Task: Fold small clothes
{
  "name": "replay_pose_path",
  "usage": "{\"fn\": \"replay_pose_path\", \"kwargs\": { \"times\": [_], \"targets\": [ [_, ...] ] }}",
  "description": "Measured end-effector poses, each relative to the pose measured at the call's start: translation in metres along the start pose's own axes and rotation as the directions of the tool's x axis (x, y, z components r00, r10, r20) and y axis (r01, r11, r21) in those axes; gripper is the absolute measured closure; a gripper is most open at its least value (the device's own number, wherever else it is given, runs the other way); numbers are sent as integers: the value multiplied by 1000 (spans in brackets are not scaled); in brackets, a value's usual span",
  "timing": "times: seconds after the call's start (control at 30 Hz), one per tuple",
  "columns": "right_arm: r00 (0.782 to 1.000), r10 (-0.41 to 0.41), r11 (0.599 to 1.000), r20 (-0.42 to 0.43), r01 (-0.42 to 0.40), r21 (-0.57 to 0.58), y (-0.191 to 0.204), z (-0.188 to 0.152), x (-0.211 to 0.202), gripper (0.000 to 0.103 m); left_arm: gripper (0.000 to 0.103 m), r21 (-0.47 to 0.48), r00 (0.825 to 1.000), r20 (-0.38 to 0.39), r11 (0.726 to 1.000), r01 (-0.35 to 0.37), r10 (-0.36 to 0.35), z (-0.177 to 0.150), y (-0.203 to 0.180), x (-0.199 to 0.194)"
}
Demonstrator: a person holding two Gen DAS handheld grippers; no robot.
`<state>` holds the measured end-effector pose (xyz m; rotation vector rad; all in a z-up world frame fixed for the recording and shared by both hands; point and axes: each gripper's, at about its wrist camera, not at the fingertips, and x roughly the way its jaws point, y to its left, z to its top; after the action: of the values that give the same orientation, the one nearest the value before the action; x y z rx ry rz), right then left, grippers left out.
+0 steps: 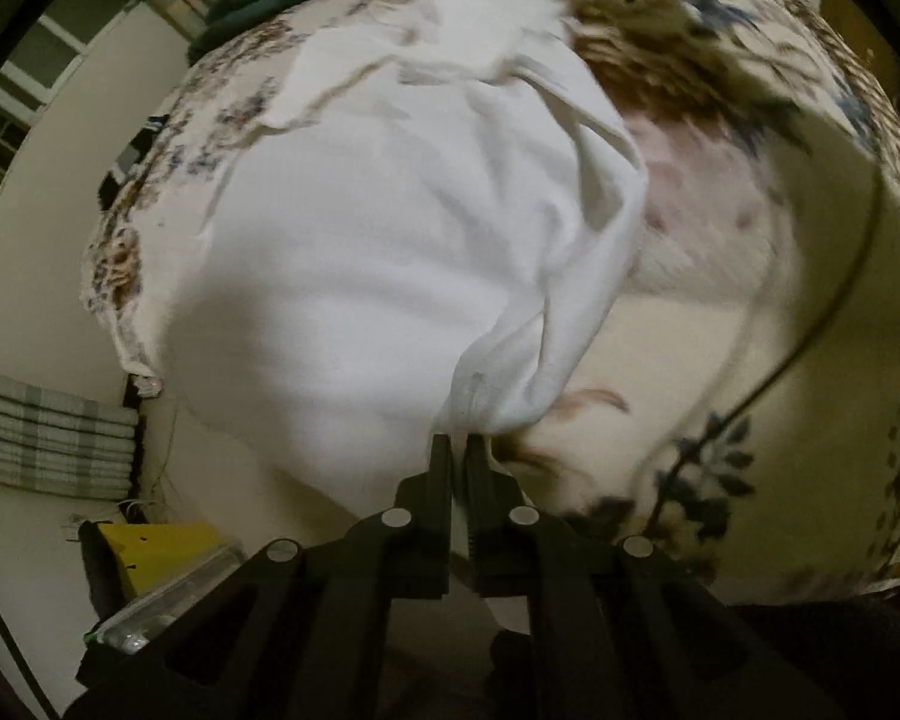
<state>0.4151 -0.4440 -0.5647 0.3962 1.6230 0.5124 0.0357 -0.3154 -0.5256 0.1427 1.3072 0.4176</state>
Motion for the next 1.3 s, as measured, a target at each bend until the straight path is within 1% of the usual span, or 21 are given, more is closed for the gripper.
{"fn": "replay_pose_path", "kwargs": {
  "times": [0.07, 0.13, 0.17, 0.2, 0.23, 0.27, 0.37, 0.5, 0.53, 0.57, 0.63, 0.77, 0.83, 0.9, 0.97, 1.07, 1.1, 1.13, 1.17, 1.23, 1.3],
  "targets": [
    [997, 78, 994, -9, -77, 72, -2, 18, 14, 46, 101, -5, 1000, -2, 1000, -11, 11, 2, 14, -5],
    [991, 131, 985, -6, -129, 116, 1, 28, 24, 47, 101, -10, 1000, 0, 1000, -15, 15, 7, 32, -5],
    [988, 154, 981, 6, -154, 118, 5, 32, 28, 50, 101, -15, 1000, -3, 1000, -13, 13, 9, 37, -7],
    [987, 157, 982, 35, -160, 100, 11, 34, 28, 70, 101, -26, 1000, -6, 1000, -4, 4, 11, 48, -6],
    [993, 110, 991, 51, -114, 72, 22, 36, 28, 93, 101, -38, 1000, -9, 999, 9, -9, 14, 62, -5],
    [996, 76, 995, 55, -79, 54, 30, 36, 27, 98, 101, -46, 1000, -9, 999, 16, -16, 14, 66, -6],
    [994, 22, 1000, 109, -23, 6, 68, 34, 12, 98, 101, -83, 998, -4, 995, 56, -56, 20, 101, -5],
    [990, -17, 999, 143, 20, -26, 126, 32, 0, 99, 101, -144, 997, 15, 987, 76, -75, 26, 163, 1],
    [988, -30, 998, 153, 38, -48, 148, 31, -1, 99, 101, -167, 996, 12, 982, 84, -83, 27, 178, 6],
    [985, -48, 995, 163, 61, -76, 175, 34, -1, 99, 101, -209, 995, 0, 973, 101, -103, 29, 201, 16],
    [982, -70, 988, 176, 92, -120, 218, 41, 1, 99, 101, -269, 992, -5, 955, 123, -129, 31, 232, 31],
    [969, -145, 963, 200, 185, -198, 315, 67, 29, 99, 101, -368, 986, -6, 917, 153, -167, 34, 297, 73],
    [958, -198, 943, 210, 244, -227, 357, 84, 57, 99, 101, -393, 984, -3, 905, 164, -180, 35, 317, 92],
    [939, -263, 913, 220, 316, -257, 390, 100, 90, 99, 101, -411, 978, -14, 893, 183, -207, 35, 334, 119],
    [918, -325, 879, 228, 382, -285, 404, 111, 121, 99, 101, -421, 971, -25, 884, 204, -236, 34, 343, 144],
    [880, -407, 833, 245, 467, -297, 412, 121, 161, 99, 100, -403, 966, -66, 892, 205, -251, 31, 349, 181],
    [865, -436, 818, 246, 496, -293, 414, 125, 175, 99, 97, -399, 964, -95, 897, 192, -248, 28, 350, 194],
    [857, -453, 811, 244, 510, -286, 409, 128, 182, 99, 97, -398, 962, -118, 899, 181, -245, 25, 352, 204],
    [853, -467, 808, 233, 518, -279, 406, 131, 188, 99, 96, -401, 958, -137, 899, 178, -251, 20, 355, 213],
    [860, -470, 819, 197, 509, -265, 399, 137, 200, 98, 96, -424, 955, -141, 888, 180, -261, 11, 364, 220],
    [879, -446, 840, 171, 477, -257, 395, 139, 202, 93, 96, -453, 953, -158, 876, 163, -259, 3, 376, 222]
  ]
}}
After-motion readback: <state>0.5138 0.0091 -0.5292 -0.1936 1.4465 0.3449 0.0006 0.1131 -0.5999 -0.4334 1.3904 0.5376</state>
